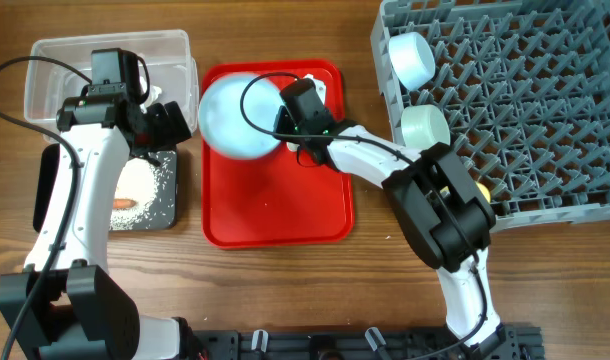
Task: Sort waste into correct bins and load items into the dishwasher rack
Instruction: 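Move the right gripper to the white plate and grasp its edge, then lift the white plate and stand it upright in the rack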
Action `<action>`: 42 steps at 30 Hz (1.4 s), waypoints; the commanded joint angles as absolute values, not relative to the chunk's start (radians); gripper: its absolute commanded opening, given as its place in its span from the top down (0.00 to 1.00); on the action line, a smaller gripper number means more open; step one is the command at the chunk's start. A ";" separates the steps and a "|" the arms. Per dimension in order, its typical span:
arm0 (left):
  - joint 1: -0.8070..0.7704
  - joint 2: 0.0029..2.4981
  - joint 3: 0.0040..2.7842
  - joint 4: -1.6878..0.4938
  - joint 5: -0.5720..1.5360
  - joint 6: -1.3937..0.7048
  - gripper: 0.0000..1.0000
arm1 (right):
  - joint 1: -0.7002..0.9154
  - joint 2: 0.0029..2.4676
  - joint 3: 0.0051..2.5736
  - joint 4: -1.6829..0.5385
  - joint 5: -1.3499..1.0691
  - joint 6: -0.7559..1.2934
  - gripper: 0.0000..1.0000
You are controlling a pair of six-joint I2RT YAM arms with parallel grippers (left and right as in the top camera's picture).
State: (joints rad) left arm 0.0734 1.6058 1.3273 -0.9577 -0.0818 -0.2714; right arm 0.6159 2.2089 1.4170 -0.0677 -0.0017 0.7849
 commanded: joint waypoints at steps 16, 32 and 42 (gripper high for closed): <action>0.078 1.584 1.345 -0.955 -0.091 -0.270 0.00 | 0.459 1.973 1.522 -0.248 -0.212 0.466 0.96; 0.078 1.584 1.345 -0.955 -0.091 -0.270 0.00 | 0.368 1.586 1.520 -0.499 0.770 -0.141 0.96; 0.078 1.584 1.345 -0.955 -0.091 -0.270 0.00 | 0.242 1.591 1.492 -0.505 0.987 -0.419 0.96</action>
